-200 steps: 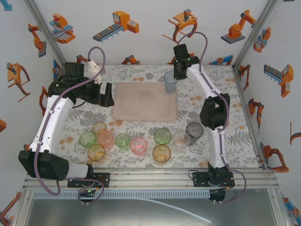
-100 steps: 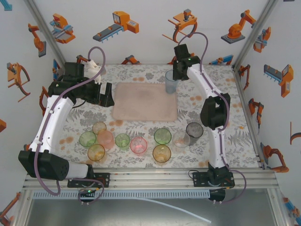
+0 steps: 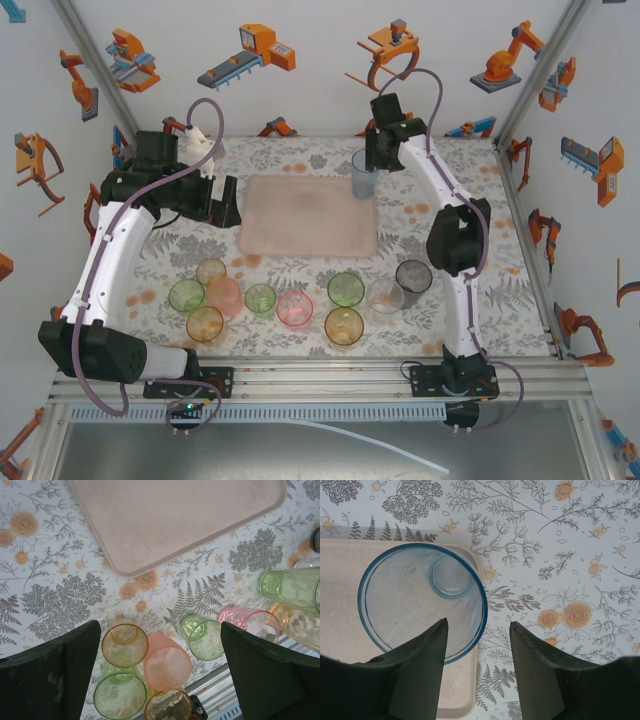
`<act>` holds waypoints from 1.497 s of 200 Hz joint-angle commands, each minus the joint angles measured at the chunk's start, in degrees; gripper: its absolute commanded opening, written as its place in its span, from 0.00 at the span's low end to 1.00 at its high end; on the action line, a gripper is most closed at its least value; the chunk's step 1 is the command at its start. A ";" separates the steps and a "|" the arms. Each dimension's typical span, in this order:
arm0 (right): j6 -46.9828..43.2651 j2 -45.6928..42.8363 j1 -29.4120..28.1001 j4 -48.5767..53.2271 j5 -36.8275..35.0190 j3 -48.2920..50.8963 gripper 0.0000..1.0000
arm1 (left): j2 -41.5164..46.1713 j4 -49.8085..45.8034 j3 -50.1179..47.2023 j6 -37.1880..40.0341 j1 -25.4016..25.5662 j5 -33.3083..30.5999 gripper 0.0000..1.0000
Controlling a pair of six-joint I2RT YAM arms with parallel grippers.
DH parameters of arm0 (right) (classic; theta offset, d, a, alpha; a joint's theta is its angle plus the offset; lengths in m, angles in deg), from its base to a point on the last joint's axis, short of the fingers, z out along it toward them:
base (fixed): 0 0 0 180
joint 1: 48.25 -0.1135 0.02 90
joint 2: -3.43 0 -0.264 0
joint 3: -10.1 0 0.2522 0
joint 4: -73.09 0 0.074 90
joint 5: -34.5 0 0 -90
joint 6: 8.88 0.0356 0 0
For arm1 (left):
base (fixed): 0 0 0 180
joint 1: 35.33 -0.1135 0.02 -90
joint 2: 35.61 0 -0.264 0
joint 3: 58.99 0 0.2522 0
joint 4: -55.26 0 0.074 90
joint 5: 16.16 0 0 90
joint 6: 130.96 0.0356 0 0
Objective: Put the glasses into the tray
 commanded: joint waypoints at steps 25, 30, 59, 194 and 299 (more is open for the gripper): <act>-1.15 -5.92 0.71 3.06 1.52 -2.55 0.51 | 2.00 -3.46 2.20 3.28 0.41 -1.36 0.97; -1.11 -6.40 0.75 3.12 1.58 -2.40 0.51 | 1.95 -3.92 2.50 3.56 0.42 -1.37 0.97; -0.98 -10.69 0.80 3.10 1.93 -0.10 0.51 | 1.51 -6.45 3.55 4.37 0.59 -1.24 0.97; 4.29 -62.67 0.72 8.25 1.92 54.79 0.50 | -0.58 -9.29 3.63 8.01 5.98 5.39 0.97; 9.96 -71.15 0.74 10.72 4.11 66.54 0.47 | -1.62 -9.68 4.88 5.01 6.53 7.23 0.97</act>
